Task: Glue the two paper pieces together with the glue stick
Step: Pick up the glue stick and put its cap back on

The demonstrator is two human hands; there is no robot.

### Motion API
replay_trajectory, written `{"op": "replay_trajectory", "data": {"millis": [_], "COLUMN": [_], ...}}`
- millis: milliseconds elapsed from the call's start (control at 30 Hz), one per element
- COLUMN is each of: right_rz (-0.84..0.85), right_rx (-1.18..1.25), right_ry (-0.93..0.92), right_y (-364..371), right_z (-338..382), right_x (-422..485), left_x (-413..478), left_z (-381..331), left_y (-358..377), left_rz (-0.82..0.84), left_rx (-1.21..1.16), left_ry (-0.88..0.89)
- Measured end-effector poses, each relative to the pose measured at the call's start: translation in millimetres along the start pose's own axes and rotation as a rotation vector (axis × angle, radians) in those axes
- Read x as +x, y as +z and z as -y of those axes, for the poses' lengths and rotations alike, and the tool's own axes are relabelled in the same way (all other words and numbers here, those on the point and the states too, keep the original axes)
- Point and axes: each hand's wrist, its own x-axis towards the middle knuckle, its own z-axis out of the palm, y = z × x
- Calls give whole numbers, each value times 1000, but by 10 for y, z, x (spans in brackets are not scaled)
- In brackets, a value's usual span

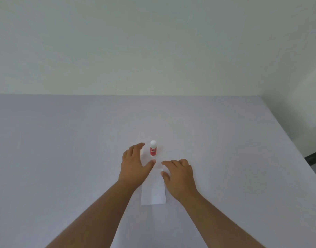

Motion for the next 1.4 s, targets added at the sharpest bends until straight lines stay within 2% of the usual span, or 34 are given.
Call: {"op": "replay_trajectory", "data": {"millis": [333, 433, 500, 633, 767, 833, 967, 1033, 1067, 1167, 1200, 1267, 1333, 1400], "right_rz": [73, 89, 102, 185, 239, 191, -36, -84, -47, 223, 265, 216, 86, 61], "right_rx": [71, 162, 379, 1074, 1351, 1350, 975, 860, 915, 1363, 1464, 1443, 1260, 1204], "right_ry": [198, 243, 329, 536, 505, 479, 354, 319, 330, 468, 490, 444, 394, 380], "right_y": [-1, 25, -22, -293, -462, -497, -525, -535, -563, -689, -722, -752, -749, -767], "right_z": [-106, -73, -1, 186, 278, 333, 453, 500, 521, 556, 560, 592, 619, 638], "right_x": [319, 370, 395, 385, 286, 223, 64, -20, -54, -138, -170, -233, -276, -305], "left_x": [481, 466, 436, 386, 322, 265, 99, 13, -27, -121, -147, -191, -232, -266], "left_z": [-208, -225, -277, -357, -395, -410, -451, -477, -493, -536, -551, -573, -597, -624], "left_y": [127, 86, 0, -192, -389, -475, -577, -614, -640, -722, -746, -779, -796, -807], "left_rz": [65, 78, 100, 191, 203, 206, 214, 216, 217, 220, 222, 226, 233, 240], "left_rx": [-114, -209, -345, -620, -707, -740, -781, -789, -794, -801, -798, -798, -809, -816], "left_ry": [-189, -170, -203, -305, -335, -333, -321, -316, -310, -287, -279, -264, -254, -247]}}
